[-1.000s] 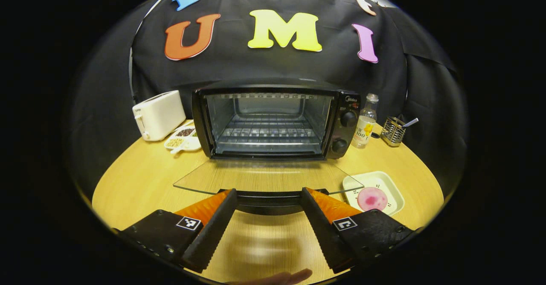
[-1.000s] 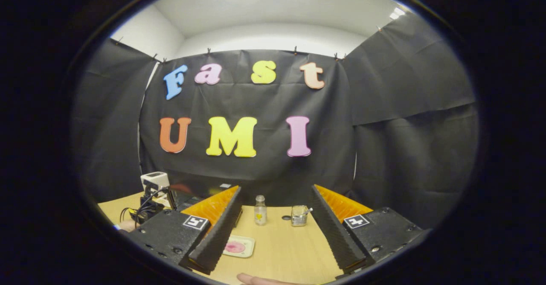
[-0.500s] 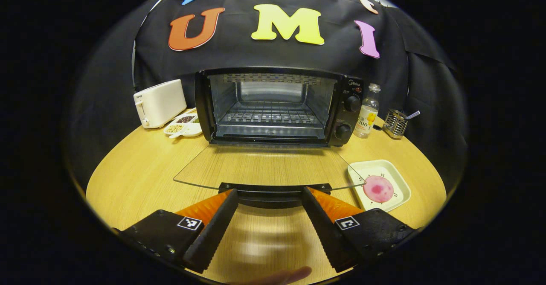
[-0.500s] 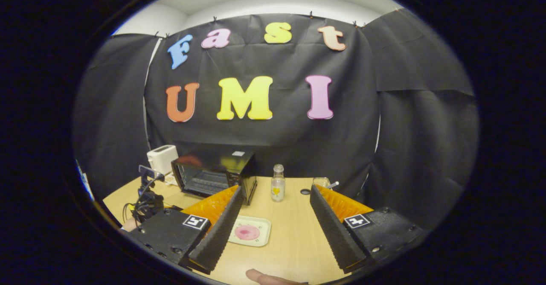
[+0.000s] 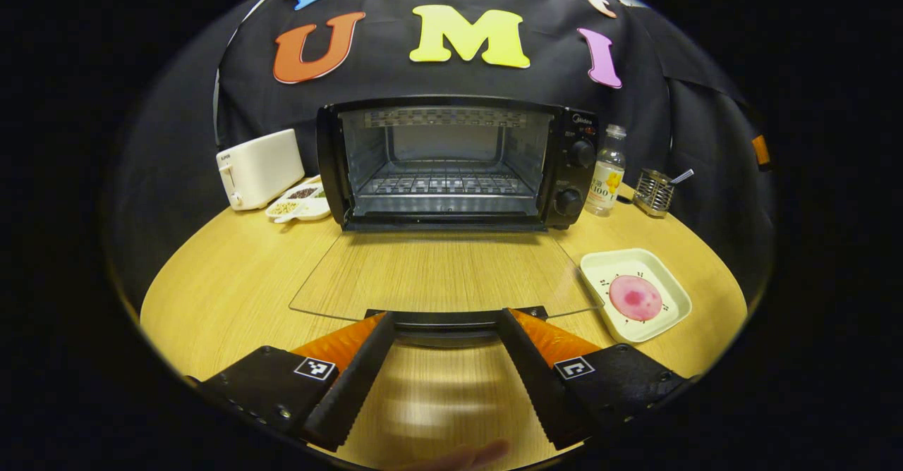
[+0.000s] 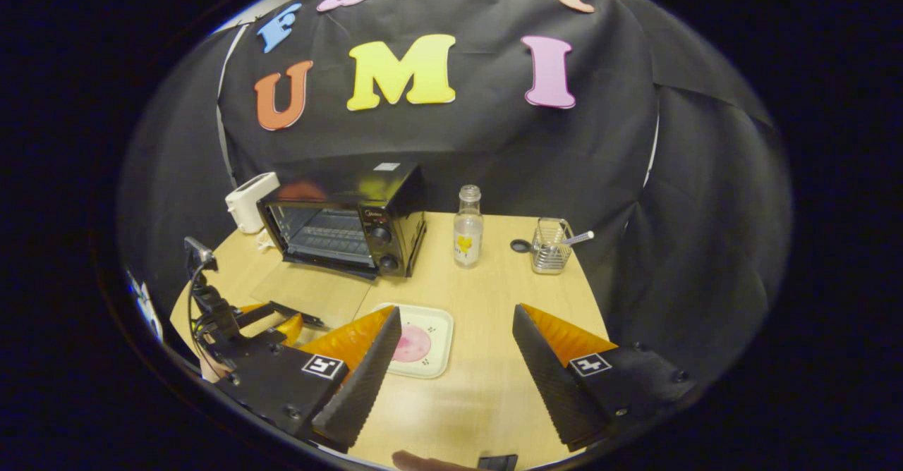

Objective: Open the electric oven with the left hand, put the food in, and close the electric oven.

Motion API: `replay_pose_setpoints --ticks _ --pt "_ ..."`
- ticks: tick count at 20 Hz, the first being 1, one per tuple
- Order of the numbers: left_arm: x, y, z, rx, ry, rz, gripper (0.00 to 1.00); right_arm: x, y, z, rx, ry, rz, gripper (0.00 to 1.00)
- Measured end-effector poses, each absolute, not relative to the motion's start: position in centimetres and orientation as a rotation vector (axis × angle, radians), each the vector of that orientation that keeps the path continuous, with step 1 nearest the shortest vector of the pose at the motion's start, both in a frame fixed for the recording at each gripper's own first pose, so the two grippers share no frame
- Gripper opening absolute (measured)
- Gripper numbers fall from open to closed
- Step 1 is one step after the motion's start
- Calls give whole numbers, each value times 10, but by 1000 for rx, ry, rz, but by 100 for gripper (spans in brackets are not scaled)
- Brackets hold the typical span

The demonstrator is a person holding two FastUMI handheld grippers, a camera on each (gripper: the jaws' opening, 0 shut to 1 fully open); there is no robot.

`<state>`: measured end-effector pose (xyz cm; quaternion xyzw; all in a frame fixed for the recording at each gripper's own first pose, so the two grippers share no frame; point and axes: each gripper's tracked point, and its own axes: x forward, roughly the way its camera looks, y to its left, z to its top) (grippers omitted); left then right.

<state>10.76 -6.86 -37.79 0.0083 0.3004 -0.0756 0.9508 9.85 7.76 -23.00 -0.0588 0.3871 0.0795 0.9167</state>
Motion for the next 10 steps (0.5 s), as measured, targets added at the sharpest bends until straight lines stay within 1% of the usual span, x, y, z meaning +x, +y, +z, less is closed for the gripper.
replay_pose_setpoints --ticks 1,2,3,6,7,8,10 --pt "104 -66 -370 26 586 -149 96 102 78 -235 -129 809 155 96" --pt "101 -64 -357 31 552 -145 97 106 78 -241 -136 828 151 100" --pt "96 -63 -342 30 514 -142 97 108 78 -246 -137 844 148 96" --pt "78 -63 -291 1 383 -153 96 119 82 -270 -128 907 141 96" --pt "70 -64 -273 -17 341 -158 96 123 79 -279 -122 931 130 100" --pt "62 -64 -257 -34 306 -166 96 126 77 -289 -122 964 122 96" --pt "46 -61 -228 -58 240 -166 96 132 72 -310 -127 1017 112 96"
